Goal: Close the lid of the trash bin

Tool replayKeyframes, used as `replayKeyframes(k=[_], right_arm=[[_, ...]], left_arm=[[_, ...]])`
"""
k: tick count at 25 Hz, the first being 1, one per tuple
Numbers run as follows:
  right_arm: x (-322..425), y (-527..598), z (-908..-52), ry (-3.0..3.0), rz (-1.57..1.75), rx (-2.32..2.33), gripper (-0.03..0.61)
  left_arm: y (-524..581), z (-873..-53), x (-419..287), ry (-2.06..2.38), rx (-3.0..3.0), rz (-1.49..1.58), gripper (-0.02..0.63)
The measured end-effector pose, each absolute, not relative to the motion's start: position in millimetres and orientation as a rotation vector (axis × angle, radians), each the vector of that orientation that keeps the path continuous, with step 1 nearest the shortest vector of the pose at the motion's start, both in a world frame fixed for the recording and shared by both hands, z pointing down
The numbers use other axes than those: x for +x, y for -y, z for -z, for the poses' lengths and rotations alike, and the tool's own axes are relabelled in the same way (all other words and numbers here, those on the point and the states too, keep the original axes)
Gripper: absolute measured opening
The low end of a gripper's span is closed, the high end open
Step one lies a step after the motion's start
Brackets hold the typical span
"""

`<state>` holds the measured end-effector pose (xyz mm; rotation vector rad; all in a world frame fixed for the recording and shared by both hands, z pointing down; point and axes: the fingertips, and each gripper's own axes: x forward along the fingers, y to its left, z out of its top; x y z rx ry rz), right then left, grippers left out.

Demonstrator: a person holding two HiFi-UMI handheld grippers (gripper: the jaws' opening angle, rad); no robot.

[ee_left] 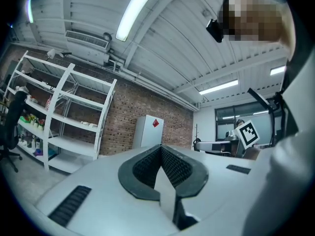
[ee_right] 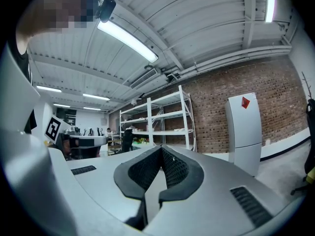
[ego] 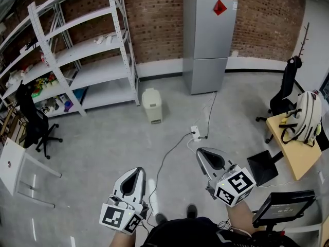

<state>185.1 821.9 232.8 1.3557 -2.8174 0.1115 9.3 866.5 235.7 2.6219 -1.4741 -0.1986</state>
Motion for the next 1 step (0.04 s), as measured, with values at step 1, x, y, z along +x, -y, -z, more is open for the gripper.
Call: replayKeyframes(k=[1], right_arm=[[186.2, -822.2, -233.4, 2.819, -0.108, 1.355, 0.006]], left_arm=[[-866.7, -236.2, 10.7, 1.474, 2.624, 0.199, -0.002]])
